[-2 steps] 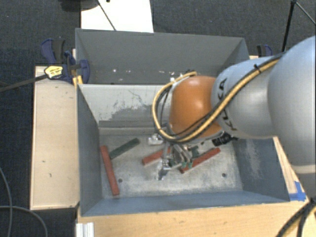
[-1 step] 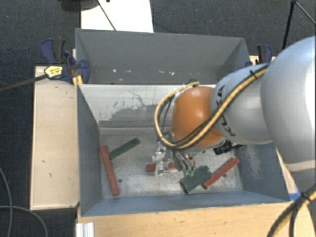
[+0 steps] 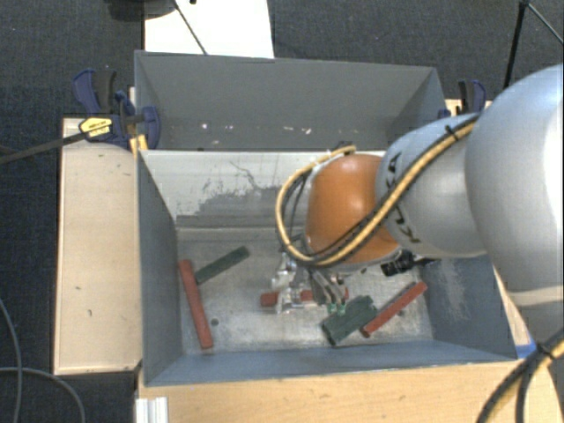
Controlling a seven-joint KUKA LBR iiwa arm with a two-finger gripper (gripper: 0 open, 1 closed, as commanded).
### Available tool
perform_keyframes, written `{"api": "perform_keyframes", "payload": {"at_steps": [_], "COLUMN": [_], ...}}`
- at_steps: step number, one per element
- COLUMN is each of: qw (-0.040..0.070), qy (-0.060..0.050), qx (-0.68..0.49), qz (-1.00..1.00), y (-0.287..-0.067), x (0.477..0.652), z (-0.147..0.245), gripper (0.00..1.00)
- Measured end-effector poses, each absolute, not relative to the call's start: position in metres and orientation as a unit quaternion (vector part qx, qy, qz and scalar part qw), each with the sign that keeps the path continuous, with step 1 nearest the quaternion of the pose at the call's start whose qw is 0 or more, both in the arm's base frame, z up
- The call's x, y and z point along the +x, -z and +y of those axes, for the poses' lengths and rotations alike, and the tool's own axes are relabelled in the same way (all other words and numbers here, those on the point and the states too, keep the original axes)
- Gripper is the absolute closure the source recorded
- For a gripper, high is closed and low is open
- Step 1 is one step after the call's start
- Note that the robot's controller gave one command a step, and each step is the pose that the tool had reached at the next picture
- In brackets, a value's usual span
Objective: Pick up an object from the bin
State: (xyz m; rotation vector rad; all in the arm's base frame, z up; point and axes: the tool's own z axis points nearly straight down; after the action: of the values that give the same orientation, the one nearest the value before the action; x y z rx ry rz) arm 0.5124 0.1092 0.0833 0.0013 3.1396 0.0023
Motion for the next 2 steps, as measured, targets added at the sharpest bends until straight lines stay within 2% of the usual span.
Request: {"api": "perform_keyframes", "payload": {"at_steps": [1, 2], "qw": [-0.002, -0.002], "qy": [0.0, 0.0], "qx": [-0.002, -0.002], "qz": [1.0, 1.0], "y": [-0.173, -0.241], "x": [0.504, 0.499], "z": [0.114, 0.117], "gripper": [0.0, 0.0]}}
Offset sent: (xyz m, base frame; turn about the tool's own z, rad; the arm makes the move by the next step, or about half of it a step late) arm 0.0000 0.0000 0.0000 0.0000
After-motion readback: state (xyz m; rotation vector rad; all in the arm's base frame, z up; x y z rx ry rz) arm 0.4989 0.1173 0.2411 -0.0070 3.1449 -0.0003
